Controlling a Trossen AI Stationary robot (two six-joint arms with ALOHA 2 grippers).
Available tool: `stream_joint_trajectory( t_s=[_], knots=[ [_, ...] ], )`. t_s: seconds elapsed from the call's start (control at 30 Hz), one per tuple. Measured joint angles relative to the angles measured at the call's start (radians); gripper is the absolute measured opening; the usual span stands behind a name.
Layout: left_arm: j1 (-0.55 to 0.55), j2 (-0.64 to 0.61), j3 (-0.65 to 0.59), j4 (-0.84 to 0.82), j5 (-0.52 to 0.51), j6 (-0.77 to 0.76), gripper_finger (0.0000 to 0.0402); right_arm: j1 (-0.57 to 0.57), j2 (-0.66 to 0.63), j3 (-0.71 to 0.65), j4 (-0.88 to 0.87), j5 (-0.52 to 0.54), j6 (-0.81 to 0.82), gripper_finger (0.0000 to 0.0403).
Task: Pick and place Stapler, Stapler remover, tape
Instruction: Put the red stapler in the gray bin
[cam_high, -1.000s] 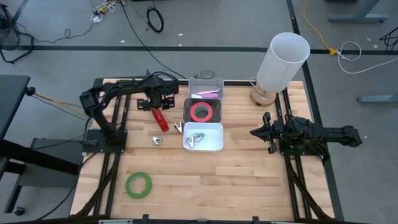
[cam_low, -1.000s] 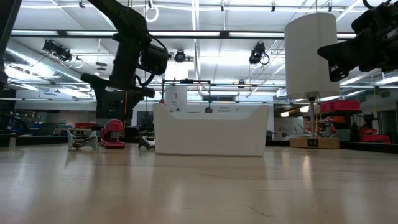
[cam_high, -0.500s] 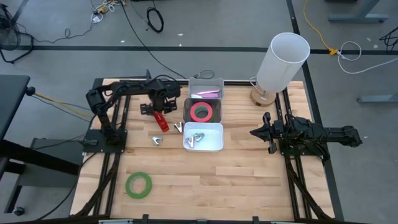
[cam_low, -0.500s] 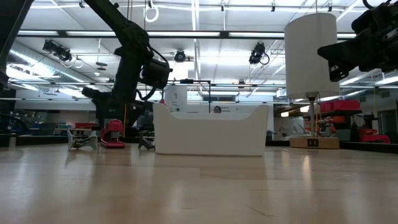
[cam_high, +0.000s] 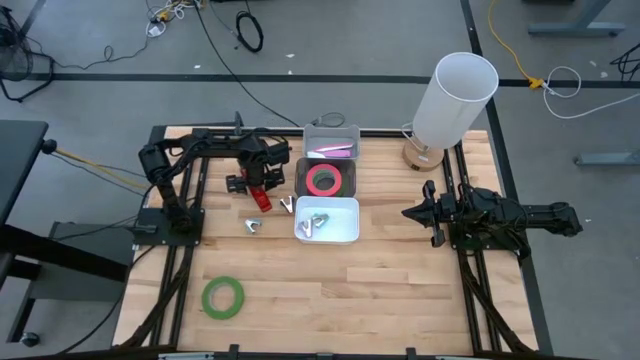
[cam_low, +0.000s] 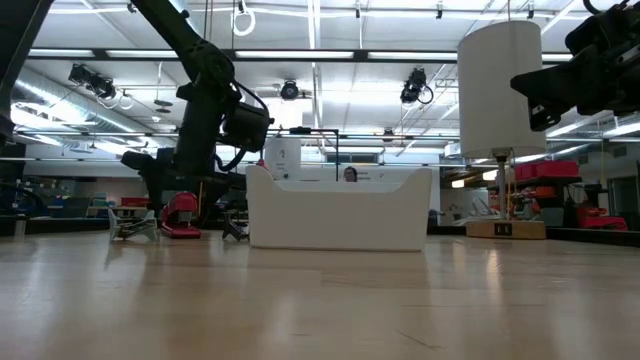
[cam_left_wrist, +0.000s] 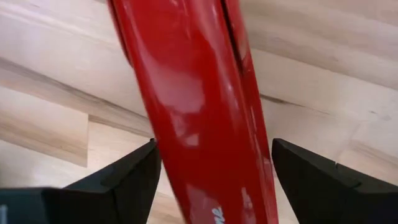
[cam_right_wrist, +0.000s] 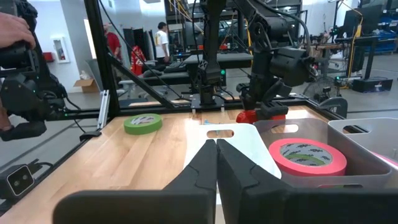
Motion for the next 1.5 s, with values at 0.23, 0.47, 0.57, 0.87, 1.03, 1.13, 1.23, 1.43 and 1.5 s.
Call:
stream_joint_trajectory(
  t_s=[0.23,0.47,0.57,0.87,1.03,1.13,1.23,1.43,1.5],
  knots=[
    [0.001,0.0,0.0,0.004,0.001,0.008,0.0258,0.0,0.0,0.0,0.0,0.0,0.0,0.0013],
    [0.001,-0.002,0.002,0.006,-0.001,0.008,0.0205,0.0,0.0,0.0,0.0,0.0,0.0,0.0013],
    [0.001,-0.004,0.003,0.003,-0.002,0.008,0.0189,0.0,0.0,0.0,0.0,0.0,0.0,0.0013],
    [0.001,-0.004,0.002,0.001,-0.004,0.025,0.0181,0.0,0.0,0.0,0.0,0.0,0.0,0.0013],
    [0.001,-0.011,0.0,-0.001,-0.012,0.029,0.0175,0.0,0.0,0.0,0.0,0.0,0.0,0.0013],
    [0.0,-0.029,-0.002,-0.008,-0.04,0.036,0.0165,0.0,0.0,0.0,0.0,0.0,0.0,0.0013],
    [0.001,-0.061,-0.002,-0.01,-0.052,0.034,0.0157,0.0,0.0,0.0,0.0,0.0,0.0,0.0013],
    [0.001,-0.109,-0.002,-0.02,-0.076,0.034,0.0154,0.0,0.0,0.0,0.0,0.0,0.0,0.0013],
    [0.0,-0.128,-0.002,-0.023,-0.089,0.046,0.0155,0.0,0.0,0.0,0.0,0.0,0.0,0.0013]
  ],
)
